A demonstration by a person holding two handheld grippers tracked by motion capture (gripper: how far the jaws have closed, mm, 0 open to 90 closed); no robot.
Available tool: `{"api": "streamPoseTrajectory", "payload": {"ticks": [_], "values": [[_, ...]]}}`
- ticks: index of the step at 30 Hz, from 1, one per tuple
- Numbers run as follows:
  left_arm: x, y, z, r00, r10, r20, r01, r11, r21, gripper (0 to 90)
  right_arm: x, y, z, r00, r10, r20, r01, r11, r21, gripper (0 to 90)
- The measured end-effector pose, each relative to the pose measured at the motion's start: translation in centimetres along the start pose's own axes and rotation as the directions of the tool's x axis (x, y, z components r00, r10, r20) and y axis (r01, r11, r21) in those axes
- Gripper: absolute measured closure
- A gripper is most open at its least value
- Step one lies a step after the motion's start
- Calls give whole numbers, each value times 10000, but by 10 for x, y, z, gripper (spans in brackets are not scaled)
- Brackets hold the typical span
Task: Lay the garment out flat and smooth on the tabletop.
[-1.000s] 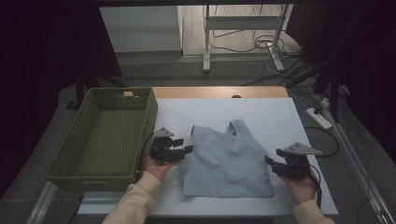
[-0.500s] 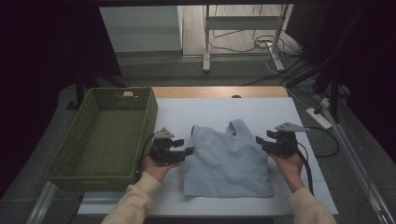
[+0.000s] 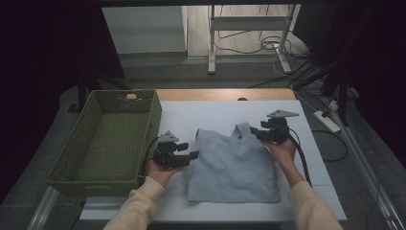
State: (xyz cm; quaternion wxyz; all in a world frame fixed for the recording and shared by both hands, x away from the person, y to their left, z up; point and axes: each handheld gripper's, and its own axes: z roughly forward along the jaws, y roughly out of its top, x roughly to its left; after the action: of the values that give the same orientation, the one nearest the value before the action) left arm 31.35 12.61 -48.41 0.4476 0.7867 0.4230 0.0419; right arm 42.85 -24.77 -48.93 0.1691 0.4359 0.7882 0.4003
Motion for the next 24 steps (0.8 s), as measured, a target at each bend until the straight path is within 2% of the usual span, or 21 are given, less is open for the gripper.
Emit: {"api": "streamPoseTrajectory", "payload": {"ticks": [3, 5, 9, 14, 16, 19, 21, 24], "values": [[0, 0, 0, 10000, -29, 20, 29, 10000, 33, 391, -3, 3, 11, 10000, 15, -52, -14, 10000, 84, 419], [0, 0, 0, 10000, -34, 10, 34, 10000, 26, 391, -5, 5, 19, 9997, -202, 105, 199, 9994, 286, 420], [0, 0, 0, 10000, 11, 2, -11, 10000, 28, 388, -12, 7, 33, 9997, 144, -220, -136, 9992, 363, 426], [2, 0, 0, 10000, -25, -31, 25, 10000, 52, 384, -12, 4, 49, 9994, 102, -339, -75, 9967, 809, 464], [2, 0, 0, 10000, -16, -31, 17, 10000, 56, 382, -11, 0, 55, 9990, 7, -446, 39, 9946, 1036, 523], [2, 0, 0, 10000, -2, -14, 2, 10000, 43, 378, -12, -4, 59, 9966, 167, -806, -66, 9921, 1249, 651], [2, 0, 0, 10000, -1, -4, 1, 10000, 48, 377, -13, -5, 59, 9933, 404, -1081, -271, 9922, 1218, 758], [1, 0, 0, 10000, 43, 18, -43, 10000, 74, 377, -15, -4, 54, 9907, 515, -1257, -378, 9933, 1090, 828]]}}
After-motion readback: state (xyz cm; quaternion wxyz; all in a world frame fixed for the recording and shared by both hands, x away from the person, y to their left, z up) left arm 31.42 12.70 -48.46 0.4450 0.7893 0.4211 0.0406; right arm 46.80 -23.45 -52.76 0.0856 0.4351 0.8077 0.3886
